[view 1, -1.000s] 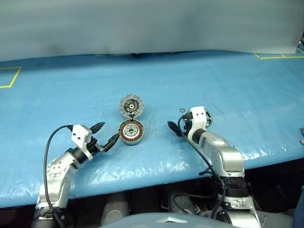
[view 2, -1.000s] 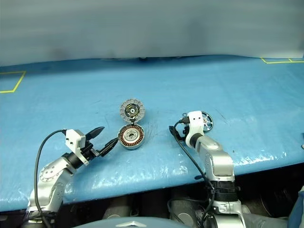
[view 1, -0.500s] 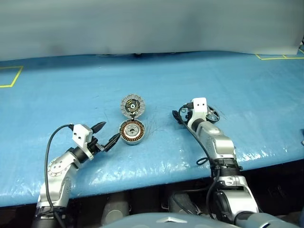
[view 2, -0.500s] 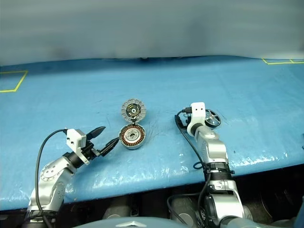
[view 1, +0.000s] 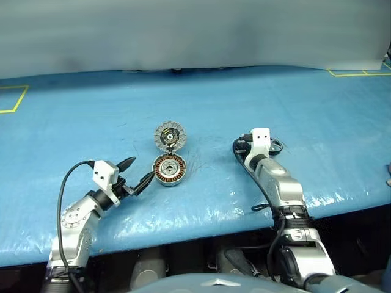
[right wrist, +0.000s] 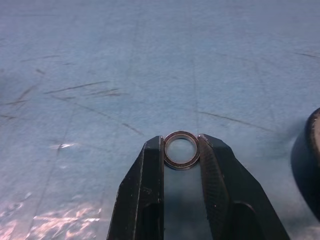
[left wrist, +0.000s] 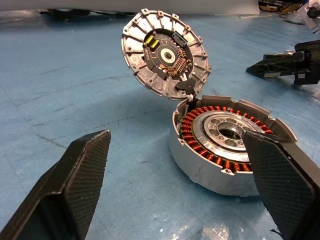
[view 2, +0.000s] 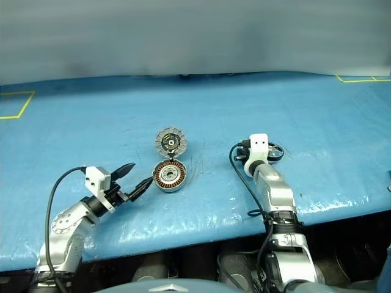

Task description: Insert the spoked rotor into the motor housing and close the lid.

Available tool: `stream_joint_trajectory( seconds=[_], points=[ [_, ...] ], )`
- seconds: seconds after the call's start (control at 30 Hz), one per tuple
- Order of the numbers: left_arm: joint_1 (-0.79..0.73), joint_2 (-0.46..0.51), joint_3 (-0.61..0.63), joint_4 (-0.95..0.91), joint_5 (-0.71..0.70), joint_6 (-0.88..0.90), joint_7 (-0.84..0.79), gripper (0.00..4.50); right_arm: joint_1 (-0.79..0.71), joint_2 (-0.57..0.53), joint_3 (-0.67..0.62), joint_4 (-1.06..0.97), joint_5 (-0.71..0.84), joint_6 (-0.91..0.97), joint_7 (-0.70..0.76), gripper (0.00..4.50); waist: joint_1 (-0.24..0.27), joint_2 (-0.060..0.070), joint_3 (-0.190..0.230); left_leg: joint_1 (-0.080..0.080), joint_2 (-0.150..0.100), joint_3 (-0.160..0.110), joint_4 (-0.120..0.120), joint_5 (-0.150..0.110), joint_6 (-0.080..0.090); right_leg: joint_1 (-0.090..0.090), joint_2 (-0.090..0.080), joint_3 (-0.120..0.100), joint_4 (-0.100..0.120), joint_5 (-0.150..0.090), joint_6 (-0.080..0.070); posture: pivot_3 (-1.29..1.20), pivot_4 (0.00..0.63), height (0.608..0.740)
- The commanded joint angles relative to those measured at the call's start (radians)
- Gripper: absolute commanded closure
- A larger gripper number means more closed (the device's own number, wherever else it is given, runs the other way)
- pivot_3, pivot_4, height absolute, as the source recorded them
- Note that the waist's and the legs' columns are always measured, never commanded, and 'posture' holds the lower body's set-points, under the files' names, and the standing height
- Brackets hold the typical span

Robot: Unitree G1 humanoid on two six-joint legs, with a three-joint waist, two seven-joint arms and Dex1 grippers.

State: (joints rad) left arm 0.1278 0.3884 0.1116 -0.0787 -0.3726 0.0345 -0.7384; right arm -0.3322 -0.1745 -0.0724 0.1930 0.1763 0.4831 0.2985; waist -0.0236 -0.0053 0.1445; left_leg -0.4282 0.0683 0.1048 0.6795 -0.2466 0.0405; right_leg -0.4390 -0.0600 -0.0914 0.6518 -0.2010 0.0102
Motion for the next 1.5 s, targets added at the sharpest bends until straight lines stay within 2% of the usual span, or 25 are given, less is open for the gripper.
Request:
stream_joint_trajectory(
  seconds=[0.03,0.23,0.37,0.6,0.77,1.07,1.5],
  points=[
    [0.002,-0.004,0.002,-0.021,-0.002,-0.040,-0.010,0.00,0.052,0.010,0.066,-0.117,0.050,0.000,0.104,3.85,-0.001,0.000,0.000,0.000,0.000,0.000,0.000,0.000,0.000,0.000,0.000,0.000,0.000,0.000,0.000,0.00,0.150,0.740],
    [0.010,-0.002,-0.004,-0.006,0.015,-0.089,-0.026,0.00,0.090,-0.022,0.177,-0.273,0.061,-0.039,0.238,3.85,0.001,0.001,0.001,-0.001,0.000,0.000,0.000,0.000,0.000,-0.002,0.000,0.000,0.000,-0.001,-0.002,0.00,0.150,0.740],
    [0.016,-0.007,-0.006,0.013,0.025,-0.137,-0.039,0.00,0.062,-0.055,0.269,-0.349,0.081,-0.029,0.350,3.85,0.005,0.001,0.001,-0.001,0.000,0.000,0.000,0.000,0.000,-0.002,-0.001,0.000,0.000,-0.001,-0.002,0.00,0.150,0.740],
    [0.025,-0.011,-0.009,0.056,0.036,-0.249,-0.070,0.00,0.000,-0.061,0.392,-0.307,0.032,-0.039,0.403,3.85,0.009,0.001,0.000,-0.002,0.000,0.000,0.000,0.000,0.000,-0.003,-0.001,-0.001,0.000,-0.001,-0.002,0.00,0.150,0.740],
    [0.028,-0.007,-0.014,0.059,0.032,-0.237,-0.083,0.00,-0.054,-0.027,0.456,-0.217,-0.013,-0.069,0.412,3.85,0.011,0.001,0.000,-0.002,0.000,0.000,0.001,0.000,0.000,-0.003,-0.001,-0.001,0.000,-0.001,-0.002,0.00,0.150,0.740],
    [0.031,-0.011,-0.030,0.057,0.036,-0.244,-0.094,0.00,-0.109,0.034,0.478,-0.114,-0.047,-0.106,0.409,3.85,0.011,0.001,0.000,-0.002,0.000,0.000,0.001,0.000,0.000,-0.002,-0.001,-0.001,0.000,-0.001,-0.002,0.00,0.150,0.740],
    [0.030,-0.013,-0.039,0.058,0.038,-0.243,-0.083,0.00,-0.101,0.014,0.468,-0.122,-0.058,-0.095,0.417,3.85,0.010,0.001,0.000,-0.002,0.000,0.000,0.001,0.000,0.000,-0.002,-0.001,-0.001,0.001,-0.001,-0.002,0.00,0.150,0.740]
  ],
)
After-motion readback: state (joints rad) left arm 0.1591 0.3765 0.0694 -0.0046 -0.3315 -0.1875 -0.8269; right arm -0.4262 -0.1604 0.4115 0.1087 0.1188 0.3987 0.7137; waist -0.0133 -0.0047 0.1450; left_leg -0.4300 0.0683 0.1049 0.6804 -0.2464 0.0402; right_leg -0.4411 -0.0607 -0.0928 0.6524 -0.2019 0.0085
